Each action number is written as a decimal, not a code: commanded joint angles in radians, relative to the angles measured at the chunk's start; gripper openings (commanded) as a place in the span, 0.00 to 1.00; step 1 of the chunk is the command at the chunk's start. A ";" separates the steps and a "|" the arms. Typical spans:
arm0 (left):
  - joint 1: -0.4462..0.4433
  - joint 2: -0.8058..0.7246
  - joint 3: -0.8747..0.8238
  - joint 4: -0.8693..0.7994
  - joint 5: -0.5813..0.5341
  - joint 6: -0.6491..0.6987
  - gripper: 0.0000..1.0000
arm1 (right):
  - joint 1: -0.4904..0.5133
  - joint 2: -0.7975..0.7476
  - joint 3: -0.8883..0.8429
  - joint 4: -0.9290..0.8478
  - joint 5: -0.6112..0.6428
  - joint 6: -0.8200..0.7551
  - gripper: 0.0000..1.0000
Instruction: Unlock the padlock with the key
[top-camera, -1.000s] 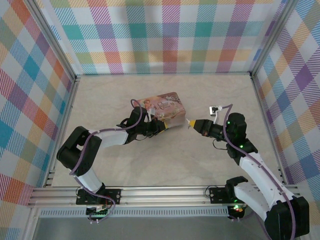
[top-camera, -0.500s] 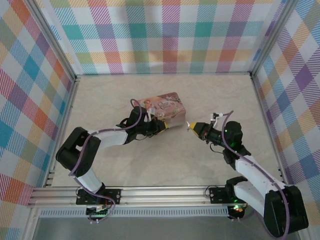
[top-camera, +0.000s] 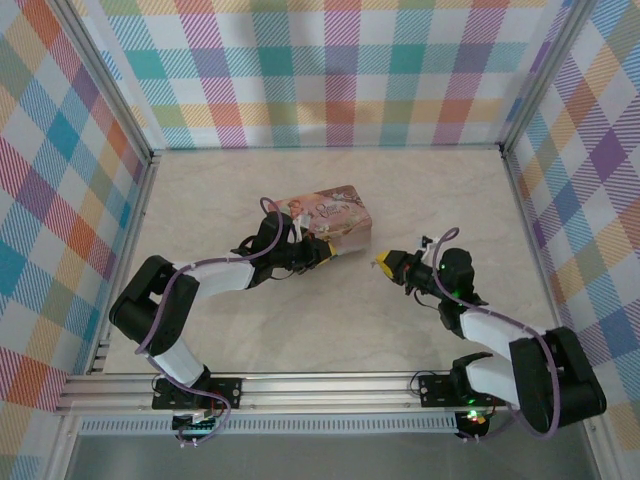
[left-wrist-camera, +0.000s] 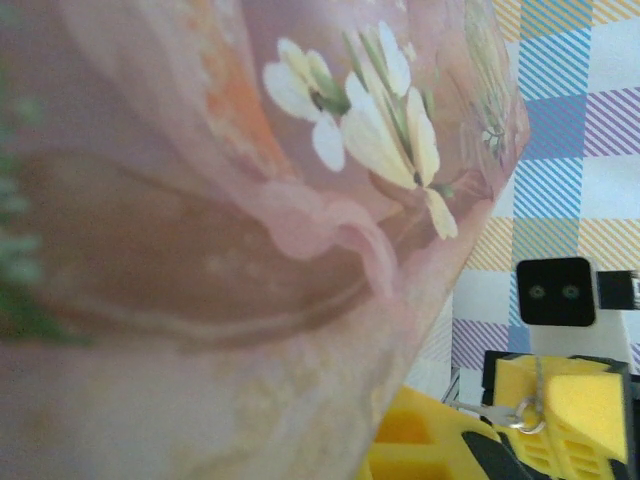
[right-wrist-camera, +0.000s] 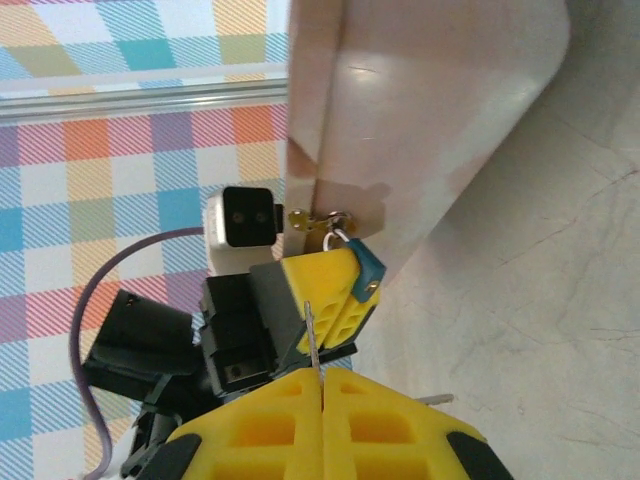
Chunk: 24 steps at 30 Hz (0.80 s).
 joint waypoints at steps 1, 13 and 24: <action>0.006 -0.041 0.011 0.075 0.042 -0.021 0.05 | 0.034 0.085 0.002 0.164 0.004 0.025 0.00; 0.006 -0.029 0.022 0.096 0.048 -0.043 0.05 | 0.144 0.458 0.042 0.588 0.016 0.092 0.00; 0.006 -0.034 0.023 0.099 0.049 -0.049 0.05 | 0.190 0.529 0.100 0.588 0.016 0.058 0.00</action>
